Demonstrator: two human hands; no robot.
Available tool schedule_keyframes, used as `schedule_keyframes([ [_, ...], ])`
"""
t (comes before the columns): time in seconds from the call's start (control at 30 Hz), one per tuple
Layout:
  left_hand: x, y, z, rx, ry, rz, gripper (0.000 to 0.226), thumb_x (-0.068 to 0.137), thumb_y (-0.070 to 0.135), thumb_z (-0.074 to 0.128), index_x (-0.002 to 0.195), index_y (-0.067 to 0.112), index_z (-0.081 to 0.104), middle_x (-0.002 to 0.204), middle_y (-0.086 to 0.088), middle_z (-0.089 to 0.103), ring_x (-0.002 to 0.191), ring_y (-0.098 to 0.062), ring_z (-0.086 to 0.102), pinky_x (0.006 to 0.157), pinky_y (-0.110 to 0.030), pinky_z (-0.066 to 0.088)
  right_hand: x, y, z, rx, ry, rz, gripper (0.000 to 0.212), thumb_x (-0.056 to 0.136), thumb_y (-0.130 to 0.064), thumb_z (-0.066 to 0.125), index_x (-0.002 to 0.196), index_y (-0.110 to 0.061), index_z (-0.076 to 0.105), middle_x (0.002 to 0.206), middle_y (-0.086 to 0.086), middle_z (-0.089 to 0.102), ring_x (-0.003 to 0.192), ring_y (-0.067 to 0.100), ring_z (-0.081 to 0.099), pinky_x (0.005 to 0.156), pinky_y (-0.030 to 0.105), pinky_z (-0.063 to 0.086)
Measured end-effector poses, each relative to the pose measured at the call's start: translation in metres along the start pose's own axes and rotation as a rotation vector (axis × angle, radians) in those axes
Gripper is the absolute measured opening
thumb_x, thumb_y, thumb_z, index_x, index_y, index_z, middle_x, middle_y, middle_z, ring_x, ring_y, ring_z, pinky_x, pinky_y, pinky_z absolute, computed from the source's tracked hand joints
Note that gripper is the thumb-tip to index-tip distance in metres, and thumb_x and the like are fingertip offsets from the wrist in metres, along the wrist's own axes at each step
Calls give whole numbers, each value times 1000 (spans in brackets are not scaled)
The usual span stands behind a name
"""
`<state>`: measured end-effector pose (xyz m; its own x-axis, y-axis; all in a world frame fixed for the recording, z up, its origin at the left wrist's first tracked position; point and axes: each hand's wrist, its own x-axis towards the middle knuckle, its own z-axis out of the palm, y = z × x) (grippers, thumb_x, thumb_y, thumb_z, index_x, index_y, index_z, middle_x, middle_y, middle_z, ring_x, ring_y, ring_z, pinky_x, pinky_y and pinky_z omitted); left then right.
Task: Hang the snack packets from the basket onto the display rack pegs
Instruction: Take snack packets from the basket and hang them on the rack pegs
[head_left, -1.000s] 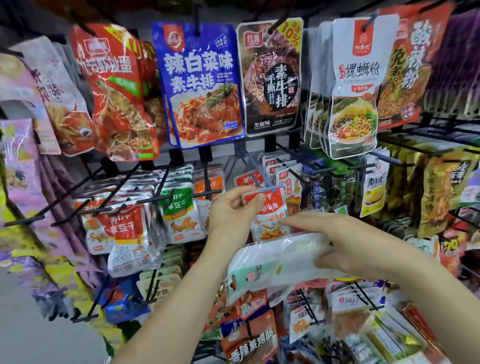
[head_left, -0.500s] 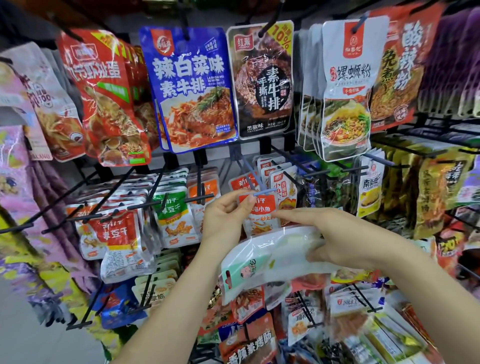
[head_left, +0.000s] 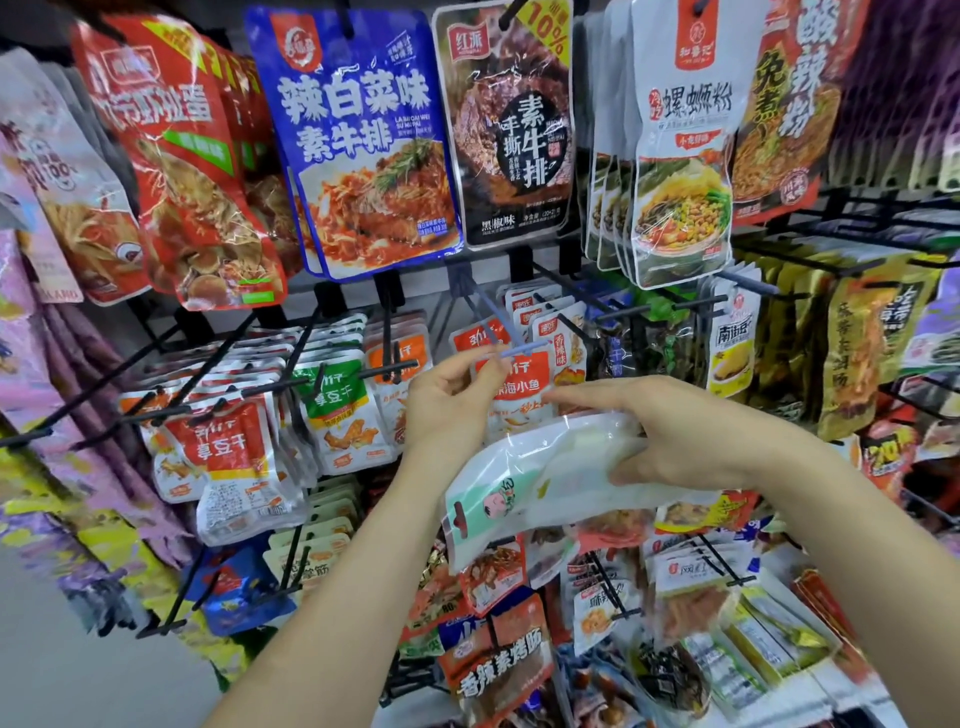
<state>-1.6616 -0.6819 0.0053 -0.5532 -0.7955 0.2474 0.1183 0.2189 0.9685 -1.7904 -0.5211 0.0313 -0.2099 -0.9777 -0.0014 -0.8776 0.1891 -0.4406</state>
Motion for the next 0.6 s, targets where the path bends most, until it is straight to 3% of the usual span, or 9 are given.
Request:
schedule_keyframes([
  [0.07,0,1,0,-52,-14,-81,17,92,20,64,105,19,74,98,2,75,98,-16,70,89,-38,56,-1,0,-1,14,3,2,87,82,-8,75,146,-47,31,151,-29,30,140,-6,25,111,16,24],
  [0.13,0,4,1,-40,-28,-81,18,93,19,62,106,18,74,99,1,75,98,-15,70,88,-38,56,-2,-1,-2,24,1,5,86,82,-8,75,145,-47,32,150,-29,32,140,-5,26,113,19,26],
  [0.23,1,9,3,-2,-22,-31,17,94,14,59,92,24,73,88,6,73,79,-2,68,69,-18,56,-3,-1,-6,19,-2,7,82,82,-8,75,143,-47,37,146,-33,34,137,-7,29,112,19,28],
  [0.33,2,12,4,44,-5,-38,23,94,13,59,80,27,70,76,9,70,64,1,63,54,-14,51,-1,0,-10,20,0,11,80,82,-8,75,142,-47,40,145,-34,35,134,-6,36,109,17,31],
  [0.5,5,16,1,90,-22,-45,22,92,14,62,76,26,72,63,11,68,60,-5,61,55,-20,50,-1,3,-13,69,31,-36,73,80,-9,77,129,-53,47,135,-40,41,125,-16,35,96,3,28],
  [0.6,6,16,1,33,-43,-127,24,94,15,58,77,27,70,59,15,68,52,4,59,48,-12,47,1,2,-13,82,44,-53,70,79,-9,78,113,-61,44,121,-49,38,117,-21,34,90,-5,27],
])
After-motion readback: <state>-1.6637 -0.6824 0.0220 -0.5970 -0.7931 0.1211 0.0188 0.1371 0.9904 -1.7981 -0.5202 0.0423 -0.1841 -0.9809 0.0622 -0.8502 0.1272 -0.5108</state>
